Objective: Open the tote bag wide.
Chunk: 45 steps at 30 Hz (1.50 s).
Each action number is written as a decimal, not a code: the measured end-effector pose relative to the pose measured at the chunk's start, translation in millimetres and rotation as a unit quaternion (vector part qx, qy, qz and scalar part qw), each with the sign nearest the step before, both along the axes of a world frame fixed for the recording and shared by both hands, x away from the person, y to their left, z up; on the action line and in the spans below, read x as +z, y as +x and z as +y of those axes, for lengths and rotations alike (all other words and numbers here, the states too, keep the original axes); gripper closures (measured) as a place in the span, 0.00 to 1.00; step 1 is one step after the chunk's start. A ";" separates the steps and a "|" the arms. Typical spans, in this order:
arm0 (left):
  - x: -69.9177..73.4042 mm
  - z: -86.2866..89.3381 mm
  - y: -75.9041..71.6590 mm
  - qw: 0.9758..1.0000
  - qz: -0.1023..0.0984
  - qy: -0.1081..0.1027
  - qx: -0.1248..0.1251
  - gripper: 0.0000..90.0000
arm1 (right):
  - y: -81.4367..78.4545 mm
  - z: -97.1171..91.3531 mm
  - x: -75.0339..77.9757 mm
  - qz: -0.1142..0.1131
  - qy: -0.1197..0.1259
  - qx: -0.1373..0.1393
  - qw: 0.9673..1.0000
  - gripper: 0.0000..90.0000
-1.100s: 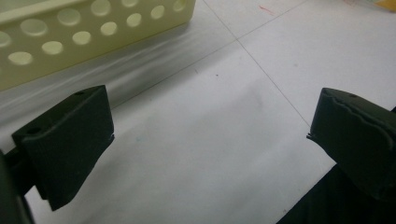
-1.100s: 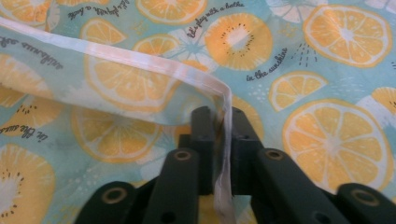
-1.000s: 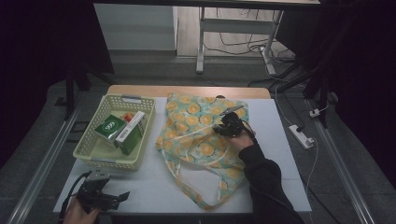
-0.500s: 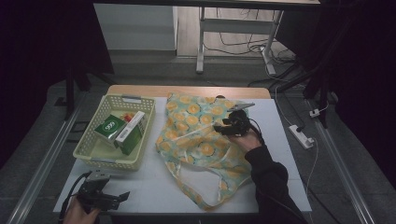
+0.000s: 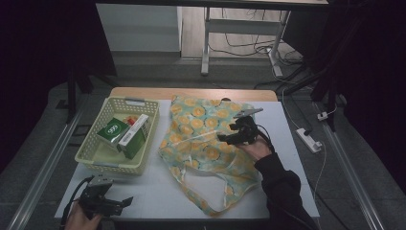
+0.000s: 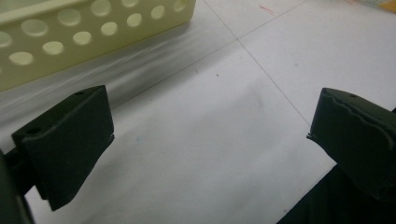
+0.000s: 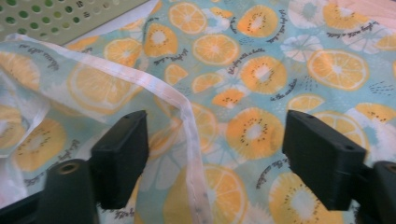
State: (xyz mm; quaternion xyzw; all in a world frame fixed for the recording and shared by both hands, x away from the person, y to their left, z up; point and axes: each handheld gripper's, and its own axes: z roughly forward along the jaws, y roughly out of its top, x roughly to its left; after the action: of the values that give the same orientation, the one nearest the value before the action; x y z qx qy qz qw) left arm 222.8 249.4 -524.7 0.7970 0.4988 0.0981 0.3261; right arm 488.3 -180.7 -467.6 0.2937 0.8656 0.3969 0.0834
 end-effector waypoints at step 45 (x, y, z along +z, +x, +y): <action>0.1 -0.3 0.0 1.000 -0.001 0.001 -0.002 0.00 | -95.4 52.9 -47.4 -0.002 -0.089 0.116 0.989 0.05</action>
State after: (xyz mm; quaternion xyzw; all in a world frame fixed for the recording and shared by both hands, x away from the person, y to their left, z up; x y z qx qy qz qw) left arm 222.8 249.1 -524.5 0.7981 0.4971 0.0990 0.3258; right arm 392.9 -127.7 -515.1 0.1820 0.9255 0.3258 0.0645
